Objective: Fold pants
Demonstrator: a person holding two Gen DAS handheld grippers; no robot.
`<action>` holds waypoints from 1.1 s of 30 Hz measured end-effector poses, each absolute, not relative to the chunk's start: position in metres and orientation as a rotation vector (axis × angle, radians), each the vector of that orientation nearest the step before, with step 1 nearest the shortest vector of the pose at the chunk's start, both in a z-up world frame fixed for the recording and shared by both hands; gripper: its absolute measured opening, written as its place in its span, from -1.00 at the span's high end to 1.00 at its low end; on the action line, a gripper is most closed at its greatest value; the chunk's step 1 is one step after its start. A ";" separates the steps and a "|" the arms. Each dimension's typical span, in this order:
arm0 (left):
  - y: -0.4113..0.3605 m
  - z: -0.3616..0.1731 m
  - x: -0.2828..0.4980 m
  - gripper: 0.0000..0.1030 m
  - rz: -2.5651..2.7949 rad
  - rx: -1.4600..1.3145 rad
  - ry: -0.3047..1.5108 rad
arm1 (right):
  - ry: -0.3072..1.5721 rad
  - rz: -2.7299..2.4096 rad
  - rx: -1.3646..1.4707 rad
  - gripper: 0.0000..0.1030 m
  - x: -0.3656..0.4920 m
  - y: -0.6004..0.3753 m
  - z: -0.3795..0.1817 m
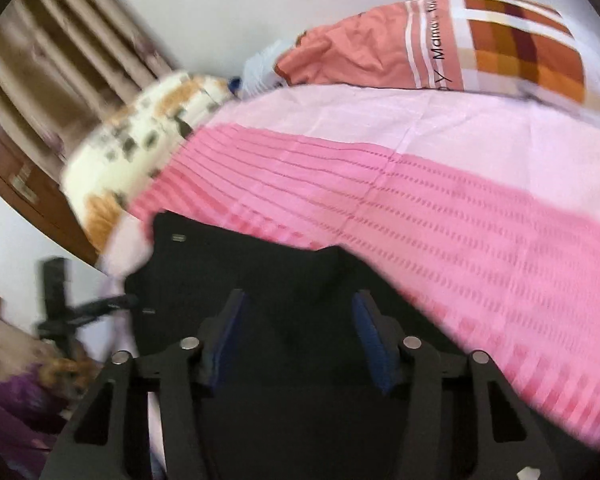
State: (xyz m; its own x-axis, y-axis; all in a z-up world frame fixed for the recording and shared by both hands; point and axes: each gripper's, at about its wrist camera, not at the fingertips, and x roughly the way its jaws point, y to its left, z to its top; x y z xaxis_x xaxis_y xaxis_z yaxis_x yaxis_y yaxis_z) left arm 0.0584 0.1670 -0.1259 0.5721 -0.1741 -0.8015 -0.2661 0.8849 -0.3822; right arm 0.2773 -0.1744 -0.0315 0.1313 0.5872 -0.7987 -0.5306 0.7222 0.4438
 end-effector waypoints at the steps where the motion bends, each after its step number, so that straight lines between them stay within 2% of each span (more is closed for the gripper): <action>1: 0.167 -0.126 0.058 0.62 0.057 -0.504 0.971 | 1.208 0.820 0.039 0.08 0.283 -0.170 -0.038; 6: 0.167 -0.127 0.060 0.59 0.051 -0.501 0.956 | 1.283 0.826 -0.034 0.19 0.302 -0.157 -0.064; 10: 0.169 -0.129 0.061 0.58 0.049 -0.519 0.952 | 1.332 0.945 -0.041 0.43 0.301 -0.142 -0.068; 12: 0.171 -0.129 0.060 0.57 0.047 -0.534 0.949 | 1.324 0.969 -0.112 0.44 0.296 -0.132 -0.067; 16: 0.170 -0.129 0.059 0.57 0.052 -0.541 0.942 | 1.303 0.954 -0.083 0.73 0.307 -0.135 -0.072; 20: 0.171 -0.129 0.059 0.55 0.060 -0.558 0.941 | 1.273 0.915 -0.020 0.78 0.312 -0.139 -0.080; 25: 0.173 -0.128 0.060 0.30 0.069 -0.566 0.907 | 1.232 0.812 0.107 0.85 0.322 -0.150 -0.086; 33: 0.165 -0.131 0.071 0.23 0.069 -0.473 0.920 | 1.167 0.782 0.078 0.90 0.320 -0.149 -0.091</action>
State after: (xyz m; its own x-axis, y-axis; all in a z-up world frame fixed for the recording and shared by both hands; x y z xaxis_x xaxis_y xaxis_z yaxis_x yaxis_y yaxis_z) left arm 0.0710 0.1654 -0.1306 0.6115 -0.1418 -0.7785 -0.2557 0.8956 -0.3640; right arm 0.3203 -0.1485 -0.0912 0.1656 0.5870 -0.7925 -0.5098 0.7388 0.4407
